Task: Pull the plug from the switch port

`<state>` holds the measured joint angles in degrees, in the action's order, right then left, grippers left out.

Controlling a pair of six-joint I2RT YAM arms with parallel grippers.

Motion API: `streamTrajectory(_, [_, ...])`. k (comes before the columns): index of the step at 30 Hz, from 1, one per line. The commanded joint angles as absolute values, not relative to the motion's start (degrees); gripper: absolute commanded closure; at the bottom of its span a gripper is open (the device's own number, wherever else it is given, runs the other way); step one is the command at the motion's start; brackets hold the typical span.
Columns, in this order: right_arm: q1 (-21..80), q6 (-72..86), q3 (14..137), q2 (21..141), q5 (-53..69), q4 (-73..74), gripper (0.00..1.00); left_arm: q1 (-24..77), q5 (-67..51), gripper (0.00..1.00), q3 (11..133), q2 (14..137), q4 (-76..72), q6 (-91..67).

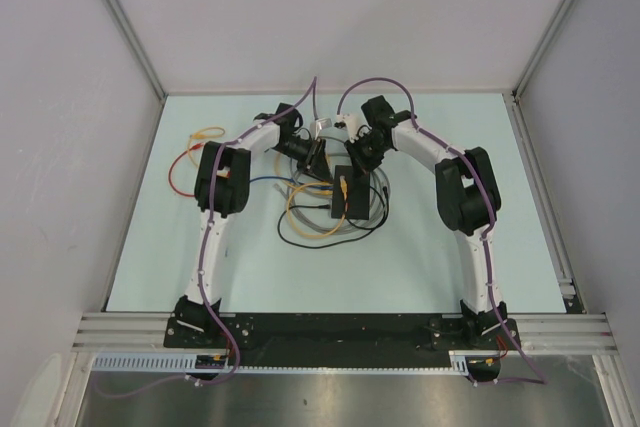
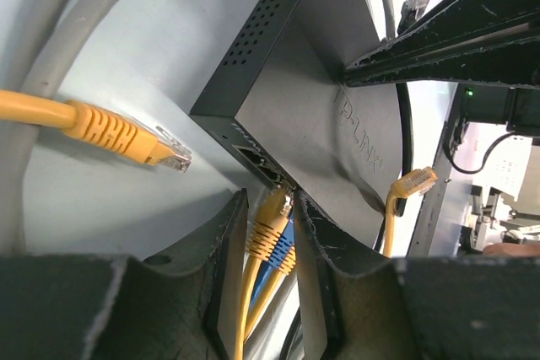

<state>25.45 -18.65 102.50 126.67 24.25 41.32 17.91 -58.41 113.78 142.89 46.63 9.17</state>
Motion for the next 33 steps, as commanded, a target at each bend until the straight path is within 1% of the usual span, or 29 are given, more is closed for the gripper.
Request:
streamTrajectory(1, [26.28,-19.34,99.14,129.38,19.42,44.56,1.0,18.37,-61.43,0.67,116.1,144.05,47.28,11.6])
streamTrajectory(8, [26.37,-19.51,98.88,129.29,19.25,44.47,1.0,18.63,-61.87,0.62,117.42,145.46,48.34,12.04])
streamTrajectory(13, [26.37,-19.6,98.7,129.11,19.07,44.38,1.0,18.9,-62.31,0.62,118.12,146.34,48.86,12.48])
streamTrajectory(16, [26.37,-19.6,98.61,129.02,19.07,44.3,1.0,19.16,-62.58,0.63,118.3,146.6,49.22,13.09])
streamTrajectory(18, [26.37,-19.6,98.53,128.94,19.07,44.47,1.0,19.16,-63.28,0.65,118.3,146.51,49.48,13.97])
streamTrajectory(28, [26.54,-19.69,98.35,129.11,19.16,44.21,1.0,20.04,-65.04,0.66,118.65,146.69,51.77,16.7])
streamTrajectory(33, [26.63,-19.69,98.35,129.2,19.25,44.12,0.99,20.21,-65.48,0.71,118.65,146.69,52.38,17.66])
